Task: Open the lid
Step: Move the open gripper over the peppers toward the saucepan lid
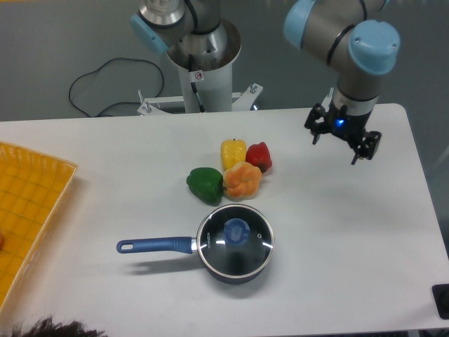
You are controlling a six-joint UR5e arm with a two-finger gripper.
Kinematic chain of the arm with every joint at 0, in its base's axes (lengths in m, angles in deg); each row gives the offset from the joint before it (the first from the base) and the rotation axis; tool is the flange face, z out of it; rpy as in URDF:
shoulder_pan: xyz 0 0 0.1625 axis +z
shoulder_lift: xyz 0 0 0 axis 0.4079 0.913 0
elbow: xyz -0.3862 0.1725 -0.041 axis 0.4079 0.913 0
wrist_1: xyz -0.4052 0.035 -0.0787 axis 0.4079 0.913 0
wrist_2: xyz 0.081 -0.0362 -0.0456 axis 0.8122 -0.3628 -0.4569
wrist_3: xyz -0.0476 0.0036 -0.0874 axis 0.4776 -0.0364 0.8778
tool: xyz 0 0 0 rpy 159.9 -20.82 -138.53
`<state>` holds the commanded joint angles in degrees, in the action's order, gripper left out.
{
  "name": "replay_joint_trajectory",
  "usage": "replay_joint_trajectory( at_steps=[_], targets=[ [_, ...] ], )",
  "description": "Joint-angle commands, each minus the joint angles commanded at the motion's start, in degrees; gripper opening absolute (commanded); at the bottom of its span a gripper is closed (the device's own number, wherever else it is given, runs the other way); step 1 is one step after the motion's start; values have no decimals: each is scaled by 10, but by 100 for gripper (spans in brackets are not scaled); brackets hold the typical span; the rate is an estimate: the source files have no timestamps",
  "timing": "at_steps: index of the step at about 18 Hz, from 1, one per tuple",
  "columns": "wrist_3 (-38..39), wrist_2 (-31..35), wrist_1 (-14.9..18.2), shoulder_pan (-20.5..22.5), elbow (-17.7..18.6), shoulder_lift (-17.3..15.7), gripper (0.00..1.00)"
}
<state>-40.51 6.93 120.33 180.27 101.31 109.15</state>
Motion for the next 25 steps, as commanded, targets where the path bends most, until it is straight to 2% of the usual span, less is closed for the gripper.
replay_joint_trajectory(
  at_steps=[3,9,17,23,25],
  targets=[
    [52,0,-4,-29,5,7,100],
    [80,-3,-8,-69,6,11,100],
    [244,-1,-12,-111,-6,33,100],
    [284,-1,-15,-139,-18,45,100],
    [294,-1,-34,-142,-17,49,100]
  ],
)
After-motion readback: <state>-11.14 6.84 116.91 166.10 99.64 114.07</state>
